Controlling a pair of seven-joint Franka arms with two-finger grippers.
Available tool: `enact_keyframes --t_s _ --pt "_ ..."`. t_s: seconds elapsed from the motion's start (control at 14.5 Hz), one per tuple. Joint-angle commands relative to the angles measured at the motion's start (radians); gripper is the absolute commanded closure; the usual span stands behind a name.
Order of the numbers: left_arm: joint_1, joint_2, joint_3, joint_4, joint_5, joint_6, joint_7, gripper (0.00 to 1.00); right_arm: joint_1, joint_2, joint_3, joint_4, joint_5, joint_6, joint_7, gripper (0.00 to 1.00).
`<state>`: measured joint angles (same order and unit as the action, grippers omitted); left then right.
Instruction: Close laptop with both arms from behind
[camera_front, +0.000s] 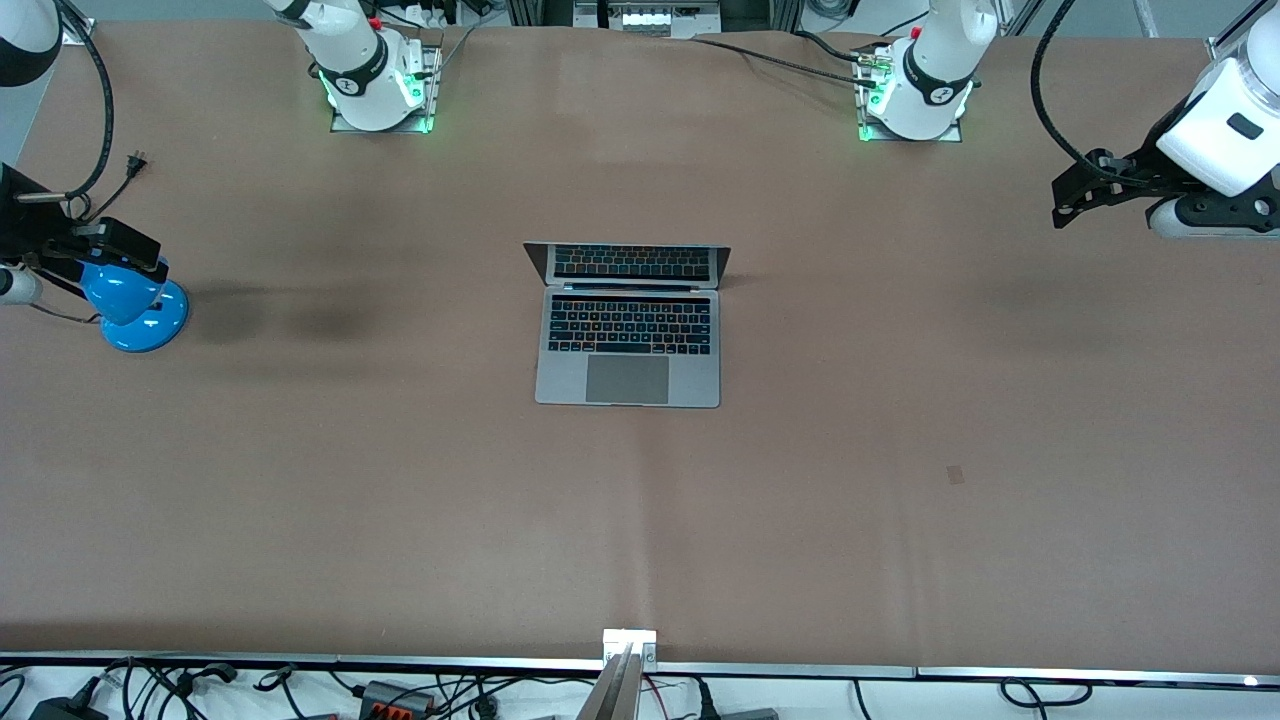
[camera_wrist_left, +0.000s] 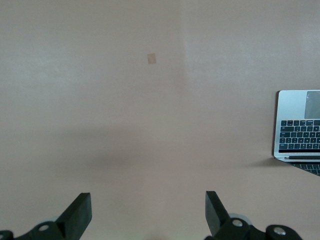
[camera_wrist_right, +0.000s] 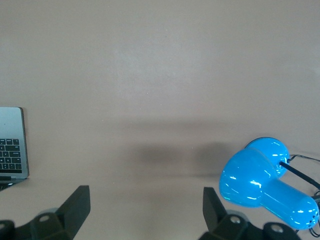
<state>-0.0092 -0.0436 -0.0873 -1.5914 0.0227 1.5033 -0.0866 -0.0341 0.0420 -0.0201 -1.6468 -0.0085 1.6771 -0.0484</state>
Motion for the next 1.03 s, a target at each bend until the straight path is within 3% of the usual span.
enact_keyframes --t_s 0.0,0.48,0.55,0.69,0.89,0.96 --pt "0.003 0.002 -0.003 0.016 -0.007 -0.012 0.007 0.00 0.002 -0.019 0.002 -0.005 -0.002 -0.011 0.007 0.00" --pt "0.005 0.004 -0.003 0.016 -0.015 -0.012 -0.005 0.00 0.010 -0.011 0.002 0.001 -0.004 -0.039 -0.005 0.00" --pt "0.005 0.013 -0.003 0.014 -0.015 -0.015 -0.004 0.00 0.010 -0.011 0.002 0.001 -0.002 -0.037 -0.004 0.06" --pt "0.003 0.033 -0.003 0.016 -0.015 -0.053 0.002 0.00 0.010 -0.010 0.002 -0.001 -0.002 -0.039 0.005 0.33" --pt "-0.008 0.042 -0.003 0.018 -0.027 -0.132 0.004 0.00 0.010 -0.007 0.002 0.001 0.001 -0.037 0.007 0.46" --pt "0.000 0.056 -0.003 0.019 -0.039 -0.132 0.005 0.00 0.010 -0.007 0.002 0.001 -0.001 -0.039 0.007 0.57"
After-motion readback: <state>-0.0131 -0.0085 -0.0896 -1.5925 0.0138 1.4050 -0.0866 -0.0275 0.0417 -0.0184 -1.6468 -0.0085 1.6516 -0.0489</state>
